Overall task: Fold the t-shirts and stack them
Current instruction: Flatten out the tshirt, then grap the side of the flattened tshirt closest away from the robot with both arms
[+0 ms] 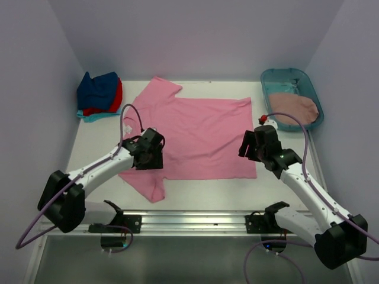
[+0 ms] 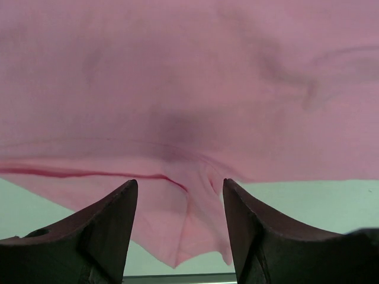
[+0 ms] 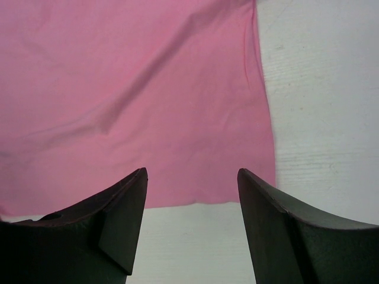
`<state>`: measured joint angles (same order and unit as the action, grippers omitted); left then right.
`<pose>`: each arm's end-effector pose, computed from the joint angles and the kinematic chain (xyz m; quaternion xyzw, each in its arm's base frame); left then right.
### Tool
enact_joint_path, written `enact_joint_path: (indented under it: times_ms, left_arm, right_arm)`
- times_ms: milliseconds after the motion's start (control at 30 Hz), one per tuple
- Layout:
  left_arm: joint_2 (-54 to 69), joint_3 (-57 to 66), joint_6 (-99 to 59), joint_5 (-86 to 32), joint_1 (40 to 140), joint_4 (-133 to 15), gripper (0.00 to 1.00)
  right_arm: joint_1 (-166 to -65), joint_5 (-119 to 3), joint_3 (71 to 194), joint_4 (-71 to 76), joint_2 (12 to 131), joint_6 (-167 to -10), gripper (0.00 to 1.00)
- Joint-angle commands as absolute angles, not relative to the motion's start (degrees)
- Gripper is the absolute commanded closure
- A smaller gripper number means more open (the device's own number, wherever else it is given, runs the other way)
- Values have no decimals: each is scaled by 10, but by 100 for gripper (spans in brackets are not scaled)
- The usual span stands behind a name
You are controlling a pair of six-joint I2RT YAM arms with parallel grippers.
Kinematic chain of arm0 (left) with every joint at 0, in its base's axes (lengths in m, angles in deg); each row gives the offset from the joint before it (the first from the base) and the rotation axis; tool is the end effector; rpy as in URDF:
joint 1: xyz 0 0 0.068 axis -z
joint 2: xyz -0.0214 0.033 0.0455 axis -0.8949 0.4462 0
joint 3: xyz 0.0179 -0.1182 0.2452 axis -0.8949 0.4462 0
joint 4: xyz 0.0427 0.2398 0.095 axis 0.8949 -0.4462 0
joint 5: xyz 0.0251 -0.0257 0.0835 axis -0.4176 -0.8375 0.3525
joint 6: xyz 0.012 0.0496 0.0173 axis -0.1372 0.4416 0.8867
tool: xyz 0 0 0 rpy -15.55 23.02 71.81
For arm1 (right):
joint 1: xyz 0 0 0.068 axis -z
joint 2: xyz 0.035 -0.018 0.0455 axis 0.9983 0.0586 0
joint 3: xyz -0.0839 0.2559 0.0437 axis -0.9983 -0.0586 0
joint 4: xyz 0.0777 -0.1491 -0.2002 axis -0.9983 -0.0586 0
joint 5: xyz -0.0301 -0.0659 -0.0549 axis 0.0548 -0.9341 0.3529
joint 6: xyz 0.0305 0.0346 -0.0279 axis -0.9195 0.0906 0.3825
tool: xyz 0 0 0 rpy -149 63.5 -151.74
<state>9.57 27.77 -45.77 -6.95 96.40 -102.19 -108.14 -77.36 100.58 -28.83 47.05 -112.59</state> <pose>0.2093 -0.1268 0.2030 -0.0585 0.9783 -0.0171 0.1978 0.1926 0.0683 0.2618 0.1116 0.9120 0.0857 0.3853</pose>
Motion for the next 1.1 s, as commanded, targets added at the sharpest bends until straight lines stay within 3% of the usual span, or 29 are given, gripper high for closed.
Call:
enact_joint_path:
  times_ms: [0, 400, 667, 1067]
  left_arm:
    - [42, 303, -540, -35, 985, -1033, 37]
    - [75, 337, -582, -34, 1024, -1008, 45]
    - [83, 342, -591, -29, 1035, -991, 75]
    - [101, 353, -595, -25, 1036, -978, 75]
  right_arm:
    - [-1087, -788, 999, -299, 460, -1138, 34]
    - [-1094, -794, 977, -298, 466, -1145, 33]
    - [-1094, -798, 967, -301, 463, -1143, 33]
    - [-1093, -802, 967, -305, 457, -1139, 33]
